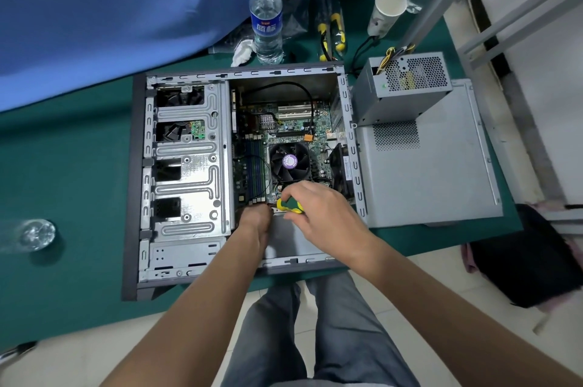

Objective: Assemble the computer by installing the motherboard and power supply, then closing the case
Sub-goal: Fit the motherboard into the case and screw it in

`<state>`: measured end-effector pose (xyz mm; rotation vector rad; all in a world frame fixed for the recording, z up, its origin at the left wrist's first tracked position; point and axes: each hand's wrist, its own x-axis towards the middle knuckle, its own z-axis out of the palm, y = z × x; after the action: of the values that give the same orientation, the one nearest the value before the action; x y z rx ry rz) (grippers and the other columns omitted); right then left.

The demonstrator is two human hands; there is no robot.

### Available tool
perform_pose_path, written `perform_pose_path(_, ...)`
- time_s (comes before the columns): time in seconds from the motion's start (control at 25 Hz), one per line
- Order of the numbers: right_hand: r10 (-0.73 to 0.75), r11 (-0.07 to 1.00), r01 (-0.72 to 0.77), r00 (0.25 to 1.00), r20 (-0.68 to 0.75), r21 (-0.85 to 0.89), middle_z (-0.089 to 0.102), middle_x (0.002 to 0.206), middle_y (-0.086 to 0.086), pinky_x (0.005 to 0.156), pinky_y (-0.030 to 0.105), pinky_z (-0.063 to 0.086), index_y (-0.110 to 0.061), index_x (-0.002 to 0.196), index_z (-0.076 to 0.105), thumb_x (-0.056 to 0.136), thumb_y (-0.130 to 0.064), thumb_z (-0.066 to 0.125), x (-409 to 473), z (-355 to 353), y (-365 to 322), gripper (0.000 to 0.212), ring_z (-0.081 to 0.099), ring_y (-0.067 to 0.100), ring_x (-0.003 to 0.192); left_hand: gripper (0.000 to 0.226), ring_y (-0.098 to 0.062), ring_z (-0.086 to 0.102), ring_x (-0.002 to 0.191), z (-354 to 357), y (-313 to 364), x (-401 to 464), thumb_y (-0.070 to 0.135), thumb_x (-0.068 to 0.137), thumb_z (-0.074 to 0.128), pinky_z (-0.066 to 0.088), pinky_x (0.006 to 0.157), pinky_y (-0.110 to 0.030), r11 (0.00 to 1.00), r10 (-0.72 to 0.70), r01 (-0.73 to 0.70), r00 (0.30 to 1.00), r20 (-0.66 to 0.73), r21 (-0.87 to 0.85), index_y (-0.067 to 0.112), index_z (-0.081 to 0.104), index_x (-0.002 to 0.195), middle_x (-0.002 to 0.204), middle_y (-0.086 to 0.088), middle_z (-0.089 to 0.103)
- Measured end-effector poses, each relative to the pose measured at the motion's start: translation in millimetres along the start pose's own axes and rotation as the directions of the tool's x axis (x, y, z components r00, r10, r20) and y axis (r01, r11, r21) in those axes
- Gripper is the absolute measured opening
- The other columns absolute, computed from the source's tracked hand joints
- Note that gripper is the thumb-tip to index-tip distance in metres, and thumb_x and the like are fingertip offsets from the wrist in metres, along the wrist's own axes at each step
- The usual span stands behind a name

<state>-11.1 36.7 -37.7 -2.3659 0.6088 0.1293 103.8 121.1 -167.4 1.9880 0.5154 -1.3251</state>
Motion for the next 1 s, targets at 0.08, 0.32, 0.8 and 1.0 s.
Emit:
perform_pose_path(0.08,0.004,1.0,-0.004,1.0,0.011,0.0,0.062,0.115,-0.001,0.094,0.027,0.039,-0.015,0.119,0.06,0.093,-0.022,0.066,-1.9,-0.3,-1.6,0.027,0.054,0.018,0.106,0.035,-0.027,0.06,0.089,1.2,-0.7,-1.5,-0.007,0.088,0.047,0.04,0.072,-0.031,1.0,0.005,-0.005,1.0,-0.003,-0.014,-0.014,0.06,0.12,0.117,-0.029,0.065)
perform_pose_path(0.32,-0.069,0.993,0.084,0.983,0.167,-0.085,0.039,0.111,0.002,0.073,0.037,0.045,-0.009,0.114,0.055,0.094,-0.006,0.055,19.7,-15.8,-19.9,0.021,0.051,0.019,0.081,0.029,-0.026,0.057,0.082,0.7,-4.1,-6.5,-0.001,0.092,0.05,0.042,0.07,-0.033,0.998,0.056,-0.056,0.998,0.014,0.002,-0.016,0.06,0.115,0.096,-0.022,0.065)
perform_pose_path(0.8,-0.041,0.864,0.094,0.992,0.116,-0.495,0.061,0.079,0.005,0.059,0.033,0.036,-0.01,0.101,0.059,0.1,-0.039,0.053,51.8,-23.6,-42.6,0.03,0.064,0.029,0.081,0.032,-0.001,0.067,0.07,-105.9,17.0,-96.7,-0.011,0.087,0.05,0.052,0.061,-0.013,0.594,0.697,-0.666,0.706,0.125,0.451,0.014,0.069,0.09,0.081,0.005,0.07)
perform_pose_path(1.0,0.006,0.869,0.106,0.974,0.225,-0.483,0.054,0.103,0.012,0.058,0.037,0.044,-0.007,0.114,0.052,0.105,-0.035,0.038,48.8,-16.8,-43.7,0.033,0.06,0.028,0.08,0.058,-0.031,0.01,0.151,-134.2,2.5,-71.1,0.045,0.1,0.037,0.008,0.119,-0.049,0.135,0.878,-0.506,0.459,0.134,0.852,0.028,0.03,0.155,0.162,-0.014,0.021)
